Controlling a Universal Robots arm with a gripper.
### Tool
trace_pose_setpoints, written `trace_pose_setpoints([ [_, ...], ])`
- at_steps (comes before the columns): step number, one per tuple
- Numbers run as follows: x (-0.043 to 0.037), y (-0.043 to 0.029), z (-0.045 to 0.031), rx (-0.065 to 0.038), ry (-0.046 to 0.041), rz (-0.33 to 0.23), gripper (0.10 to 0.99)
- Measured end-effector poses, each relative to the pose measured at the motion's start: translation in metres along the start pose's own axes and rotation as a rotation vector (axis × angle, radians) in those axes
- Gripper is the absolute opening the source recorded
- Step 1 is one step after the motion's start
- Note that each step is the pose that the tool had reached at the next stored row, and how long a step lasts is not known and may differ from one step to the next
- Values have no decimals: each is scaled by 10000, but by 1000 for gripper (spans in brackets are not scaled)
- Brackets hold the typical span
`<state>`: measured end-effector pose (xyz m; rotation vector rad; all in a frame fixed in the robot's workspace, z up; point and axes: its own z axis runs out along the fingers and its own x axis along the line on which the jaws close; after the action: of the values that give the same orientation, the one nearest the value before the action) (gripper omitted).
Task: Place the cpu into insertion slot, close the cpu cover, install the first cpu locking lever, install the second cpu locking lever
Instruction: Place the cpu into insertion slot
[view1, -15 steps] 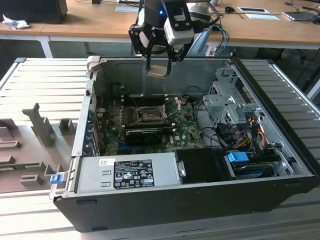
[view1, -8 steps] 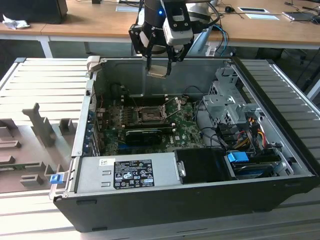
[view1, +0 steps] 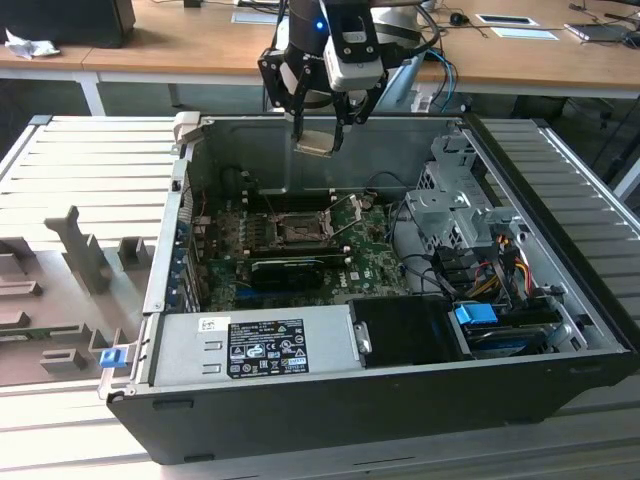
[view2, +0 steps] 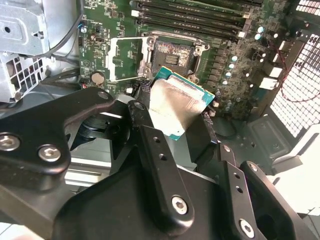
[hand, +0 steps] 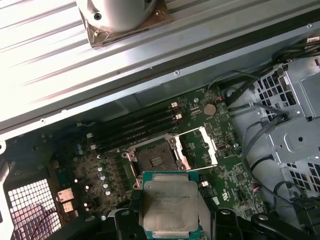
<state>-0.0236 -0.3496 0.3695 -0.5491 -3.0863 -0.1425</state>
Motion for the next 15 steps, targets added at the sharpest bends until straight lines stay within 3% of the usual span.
trace_pose_setpoints([
  [15,0,-1,14,-16,-71,796,529],
])
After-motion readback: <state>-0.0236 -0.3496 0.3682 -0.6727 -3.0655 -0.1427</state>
